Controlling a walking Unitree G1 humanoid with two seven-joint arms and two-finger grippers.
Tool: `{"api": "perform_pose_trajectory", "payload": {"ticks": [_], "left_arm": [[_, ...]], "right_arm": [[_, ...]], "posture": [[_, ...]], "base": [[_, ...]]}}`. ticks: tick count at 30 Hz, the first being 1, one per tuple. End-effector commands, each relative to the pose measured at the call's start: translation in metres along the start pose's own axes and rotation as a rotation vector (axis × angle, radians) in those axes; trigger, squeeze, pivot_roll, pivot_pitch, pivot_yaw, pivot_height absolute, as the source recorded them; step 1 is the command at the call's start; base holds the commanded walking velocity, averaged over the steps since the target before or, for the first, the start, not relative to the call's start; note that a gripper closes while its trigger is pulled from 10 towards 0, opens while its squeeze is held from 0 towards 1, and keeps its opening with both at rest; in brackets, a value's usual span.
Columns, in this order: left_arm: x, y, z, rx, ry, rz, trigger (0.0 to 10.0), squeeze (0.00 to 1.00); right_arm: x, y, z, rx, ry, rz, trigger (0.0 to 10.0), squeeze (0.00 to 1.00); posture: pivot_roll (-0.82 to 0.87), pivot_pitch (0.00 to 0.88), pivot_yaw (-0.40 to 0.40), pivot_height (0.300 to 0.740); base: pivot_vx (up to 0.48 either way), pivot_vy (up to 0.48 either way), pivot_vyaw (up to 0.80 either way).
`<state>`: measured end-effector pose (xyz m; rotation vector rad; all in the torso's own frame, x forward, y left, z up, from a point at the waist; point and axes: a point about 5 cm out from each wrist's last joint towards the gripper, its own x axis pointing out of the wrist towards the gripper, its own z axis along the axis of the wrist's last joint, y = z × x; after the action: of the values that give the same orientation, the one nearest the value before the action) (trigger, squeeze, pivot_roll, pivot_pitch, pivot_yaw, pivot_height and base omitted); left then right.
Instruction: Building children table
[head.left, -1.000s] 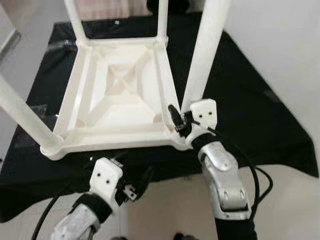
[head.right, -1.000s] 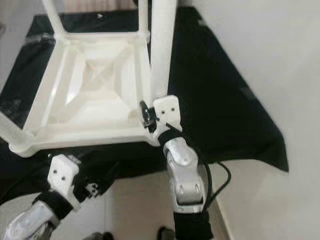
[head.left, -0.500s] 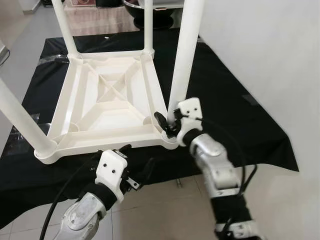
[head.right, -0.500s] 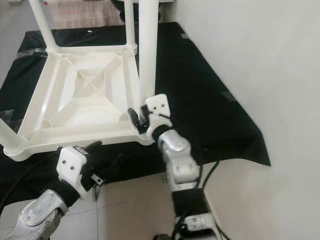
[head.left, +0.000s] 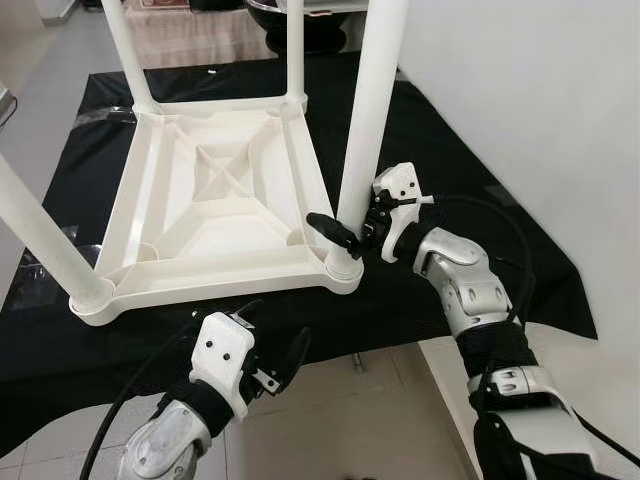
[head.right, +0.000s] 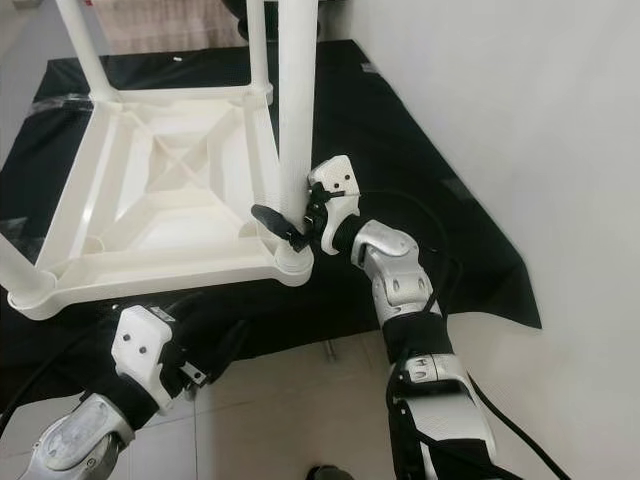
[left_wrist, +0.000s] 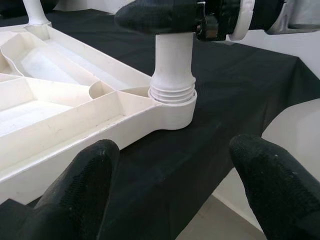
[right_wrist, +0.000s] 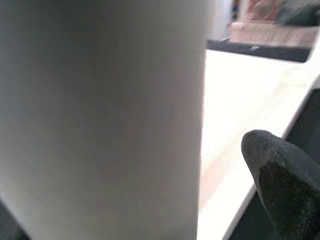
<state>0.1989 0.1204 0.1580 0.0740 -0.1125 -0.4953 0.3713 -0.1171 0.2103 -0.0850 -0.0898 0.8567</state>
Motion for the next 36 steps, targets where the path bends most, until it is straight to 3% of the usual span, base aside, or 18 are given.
{"api": "perform_pose_trajectory", "payload": {"ticks": [1, 7, 8, 9, 10, 11, 20, 23, 24, 26, 27, 28, 30, 31, 32, 33, 34, 36], "left_arm": [[-0.006, 0.001, 0.0, 0.009, 0.024, -0.006, 10.0, 0.0], [-0.014, 0.002, 0.002, 0.014, 0.041, -0.004, 10.0, 0.0], [-0.016, 0.001, 0.003, 0.015, 0.044, -0.004, 10.0, 0.0], [-0.017, 0.001, 0.003, 0.015, 0.048, -0.005, 10.0, 0.0], [-0.017, 0.001, 0.003, 0.015, 0.048, -0.005, 10.0, 0.0], [-0.018, 0.001, 0.003, 0.016, 0.052, -0.006, 10.0, 0.0], [-0.02, -0.001, 0.005, 0.015, 0.059, -0.008, 10.0, 0.0], [-0.015, -0.001, 0.003, 0.005, 0.054, -0.007, 10.0, 0.0], [-0.015, -0.001, 0.003, 0.005, 0.054, -0.007, 10.0, 0.0], [-0.013, -0.001, 0.003, -0.001, 0.051, -0.006, 10.0, 0.0], [-0.013, -0.001, 0.003, -0.001, 0.051, -0.006, 10.0, 0.0], [-0.011, 0.0, 0.002, -0.002, 0.048, -0.007, 10.0, 0.0], [-0.011, 0.0, 0.002, -0.002, 0.048, -0.007, 10.0, 0.0], [-0.01, 0.0, 0.001, -0.002, 0.045, -0.007, 10.0, 0.0], [-0.01, 0.0, 0.001, -0.002, 0.045, -0.007, 10.0, 0.0], [-0.005, 0.002, 0.0, 0.005, 0.039, -0.007, 10.0, 0.0], [-0.005, 0.002, 0.0, 0.005, 0.039, -0.007, 10.0, 0.0], [0.006, 0.005, -0.003, 0.014, 0.029, -0.004, 10.0, 0.0]], "right_arm": [[0.003, 0.002, 0.003, 0.001, -0.004, 0.073, 10.0, 0.0], [0.005, -0.006, 0.007, 0.012, -0.011, 0.139, 10.0, 0.0], [0.005, -0.007, 0.008, 0.016, -0.02, 0.163, 5.0, 0.0], [0.005, -0.008, 0.01, 0.018, -0.029, 0.182, 2.2, 0.0], [0.005, -0.008, 0.01, 0.018, -0.029, 0.182, 2.2, 0.0], [0.005, -0.008, 0.011, 0.02, -0.036, 0.199, 0.0, 0.0], [0.001, -0.014, 0.014, 0.001, -0.051, 0.17, 0.0, 0.0], [-0.015, -0.018, 0.006, -0.024, -0.054, -0.076, 0.0, 0.0], [-0.015, -0.018, 0.006, -0.024, -0.054, -0.076, 0.0, 0.0], [-0.022, -0.017, -0.002, 0.0, -0.047, -0.237, 0.0, 0.0], [-0.022, -0.017, -0.002, 0.0, -0.047, -0.237, 0.0, 0.0], [-0.029, 0.001, -0.018, -0.023, 0.039, -0.51, 0.0, 0.0], [-0.029, 0.001, -0.018, -0.023, 0.039, -0.51, 0.0, 0.0], [-0.032, 0.025, -0.027, -0.018, 0.085, -0.619, 0.0, 0.0], [-0.032, 0.025, -0.027, -0.018, 0.085, -0.619, 0.0, 0.0], [-0.025, 0.043, -0.028, -0.028, 0.097, -0.691, 0.0, 0.0], [-0.025, 0.043, -0.028, -0.028, 0.097, -0.691, 0.0, 0.0], [0.0, 0.057, -0.027, -0.039, 0.07, -0.642, 0.0, 0.0]], "posture": [[0.07, 0.217, -0.043, 0.74], [0.09, 0.245, -0.029, 0.74], [0.1, 0.251, -0.022, 0.74], [0.11, 0.253, -0.02, 0.74], [0.11, 0.253, -0.02, 0.74], [0.11, 0.259, -0.014, 0.74], [0.1, 0.265, -0.016, 0.74], [0.06, 0.246, -0.036, 0.74], [0.06, 0.246, -0.036, 0.74], [0.05, 0.243, -0.038, 0.74], [0.05, 0.243, -0.038, 0.74], [0.03, 0.223, -0.049, 0.74], [0.03, 0.223, -0.049, 0.74], [0.03, 0.214, -0.045, 0.74], [0.03, 0.214, -0.045, 0.74], [0.0, 0.186, -0.022, 0.74], [0.0, 0.186, -0.022, 0.74], [0.0, 0.148, -0.036, 0.74]], "base": [[0.0, 0.0, 0.0], [0.0, 0.0, 0.0], [0.0, 0.0, 0.0], [0.0, 0.0, 0.0], [0.0, 0.0, 0.0], [0.0, 0.0, 0.0], [0.0, 0.0, 0.0], [0.0, 0.0, 0.0], [0.0, 0.0, 0.0], [0.0, 0.0, 0.0], [0.0, 0.0, 0.0], [0.0, 0.0, 0.0], [0.0, 0.0, 0.0], [0.0, 0.0, 0.0], [0.0, 0.0, 0.0], [0.0, 0.0, 0.0], [0.0, 0.0, 0.0], [0.0, 0.0, 0.0]]}}
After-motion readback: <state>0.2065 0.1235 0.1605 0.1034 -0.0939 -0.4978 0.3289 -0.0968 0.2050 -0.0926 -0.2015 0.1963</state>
